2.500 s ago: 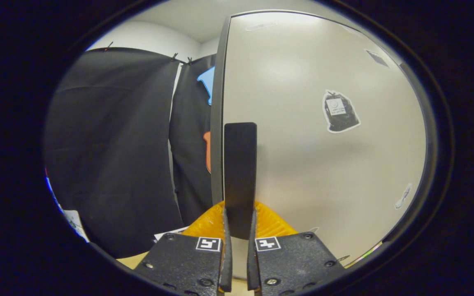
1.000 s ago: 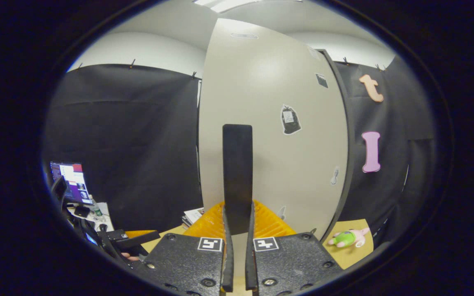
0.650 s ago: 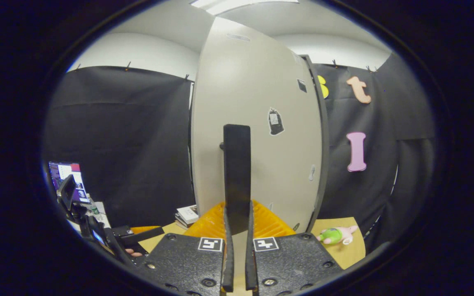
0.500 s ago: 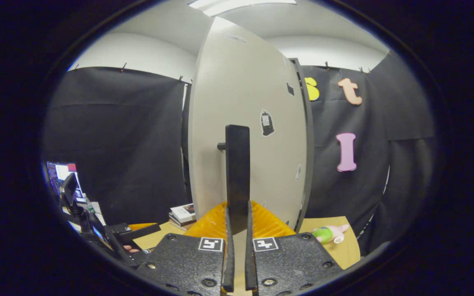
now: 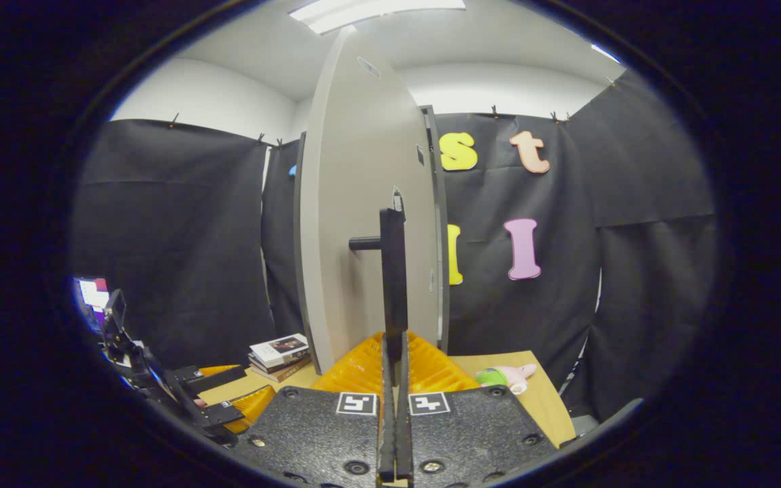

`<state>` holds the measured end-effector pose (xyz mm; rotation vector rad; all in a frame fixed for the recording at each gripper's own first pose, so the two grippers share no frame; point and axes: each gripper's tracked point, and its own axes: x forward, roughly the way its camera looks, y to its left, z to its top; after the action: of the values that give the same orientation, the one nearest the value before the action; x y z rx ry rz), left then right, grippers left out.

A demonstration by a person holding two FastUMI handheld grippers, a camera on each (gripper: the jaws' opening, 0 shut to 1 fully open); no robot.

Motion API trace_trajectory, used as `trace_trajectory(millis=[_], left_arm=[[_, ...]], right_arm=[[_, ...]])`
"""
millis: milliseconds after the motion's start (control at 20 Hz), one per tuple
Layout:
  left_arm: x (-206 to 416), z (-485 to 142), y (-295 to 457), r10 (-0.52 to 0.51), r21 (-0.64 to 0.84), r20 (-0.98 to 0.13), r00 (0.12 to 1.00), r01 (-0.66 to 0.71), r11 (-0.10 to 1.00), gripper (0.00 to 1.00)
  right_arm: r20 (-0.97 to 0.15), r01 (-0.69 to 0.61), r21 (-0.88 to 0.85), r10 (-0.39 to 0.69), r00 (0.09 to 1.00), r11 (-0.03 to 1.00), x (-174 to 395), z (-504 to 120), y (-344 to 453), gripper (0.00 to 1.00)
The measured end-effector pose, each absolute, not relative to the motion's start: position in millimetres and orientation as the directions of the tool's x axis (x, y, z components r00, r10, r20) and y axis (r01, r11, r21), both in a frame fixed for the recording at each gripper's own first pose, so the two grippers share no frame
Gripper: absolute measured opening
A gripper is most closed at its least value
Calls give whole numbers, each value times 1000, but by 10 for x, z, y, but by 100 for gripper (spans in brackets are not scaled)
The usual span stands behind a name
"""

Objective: Open the cabinet door with the right hand, grasp the bottle in the cabinet with the left hand and place it on the coaster, then close the cabinet door with the right hand.

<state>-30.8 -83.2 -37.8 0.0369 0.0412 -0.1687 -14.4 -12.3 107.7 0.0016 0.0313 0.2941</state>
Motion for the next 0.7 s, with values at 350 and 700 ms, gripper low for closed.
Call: trace_trajectory(millis=[350,700], left_arm=[[-314,-425,-923,-175,39,-56,983,177,983,95],[-288,-469,-1000,-172,42,-57,983,175,984,95]], right_arm=[[-11,-203,-11,202,979,979,-125,1072,-346,4],[7,-210,-29,210,978,977,-137,1088,-417,4]])
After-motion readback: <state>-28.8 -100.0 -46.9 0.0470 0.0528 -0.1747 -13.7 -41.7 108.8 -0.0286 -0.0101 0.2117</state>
